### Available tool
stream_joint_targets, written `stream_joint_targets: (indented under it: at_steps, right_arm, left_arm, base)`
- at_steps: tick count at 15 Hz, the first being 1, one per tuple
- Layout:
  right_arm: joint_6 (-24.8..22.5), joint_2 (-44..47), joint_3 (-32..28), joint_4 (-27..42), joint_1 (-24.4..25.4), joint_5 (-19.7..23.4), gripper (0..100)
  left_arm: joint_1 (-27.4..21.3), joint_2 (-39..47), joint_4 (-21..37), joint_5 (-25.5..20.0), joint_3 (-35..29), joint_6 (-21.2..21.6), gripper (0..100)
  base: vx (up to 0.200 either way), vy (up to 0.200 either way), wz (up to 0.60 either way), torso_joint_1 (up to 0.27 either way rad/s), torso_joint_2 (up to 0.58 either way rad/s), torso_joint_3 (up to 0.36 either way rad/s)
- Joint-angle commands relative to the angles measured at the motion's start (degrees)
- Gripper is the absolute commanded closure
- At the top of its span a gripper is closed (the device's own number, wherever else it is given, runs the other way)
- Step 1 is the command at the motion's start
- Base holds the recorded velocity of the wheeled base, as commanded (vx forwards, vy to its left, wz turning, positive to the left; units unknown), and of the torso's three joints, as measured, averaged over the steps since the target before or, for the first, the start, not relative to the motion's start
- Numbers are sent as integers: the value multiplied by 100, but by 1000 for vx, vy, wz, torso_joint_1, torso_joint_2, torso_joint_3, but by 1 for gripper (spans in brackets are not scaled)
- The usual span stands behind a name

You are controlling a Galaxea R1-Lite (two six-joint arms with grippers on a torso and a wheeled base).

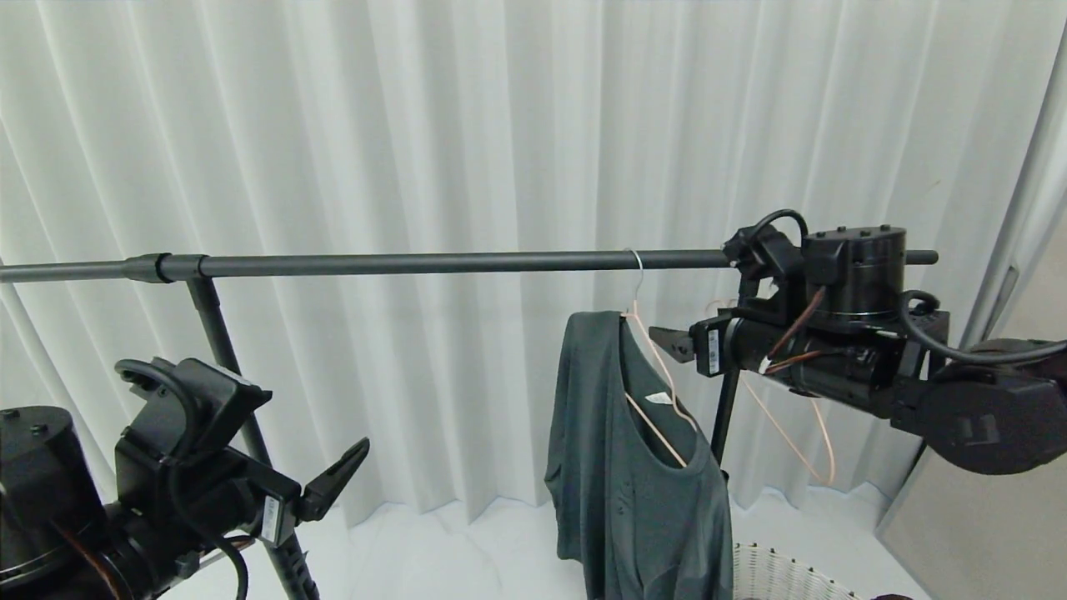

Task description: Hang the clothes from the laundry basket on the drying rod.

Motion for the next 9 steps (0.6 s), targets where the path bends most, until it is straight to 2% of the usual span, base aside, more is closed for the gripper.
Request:
stream_joint_targets:
  at_steps: [1,2,4,6,7,8,9]
  right_arm:
    - [-25,-790,289,18,38,-2,0]
    - [-87,-1045,474,89,12,-54,0]
    - [-570,-1581,966,431,-182,-705,0]
    - [-676,-2003,1361,581,-313,-1408,0]
    - [-693,-2091,1441,625,-366,-1566,0]
    - [-922,-2249,1652,774,-498,-1988,0]
    - [-1089,-2311,1775,809,-603,-2208,0]
  left_arm:
    - [234,-6,-1,85,104,5,0]
    - [348,-15,-1,261,192,-4,0]
    - [444,-138,-1,612,587,-30,0]
    - [453,-323,-1,744,1009,-188,0]
    - [497,-323,-1,841,1132,-223,0]
    - [673,-279,79,1139,1141,-390,0]
    - [726,-252,79,1210,1141,-505,0]
  base:
    - [0,0,0,0,0,0]
    - [0,0,0,0,0,0]
    - [0,0,0,0,0,0]
    - [-200,0,0,7,10,2]
    - [-200,0,0,7,7,-2]
    - [-200,0,0,22,2,-2]
    - [-200,0,0,2,2,7]
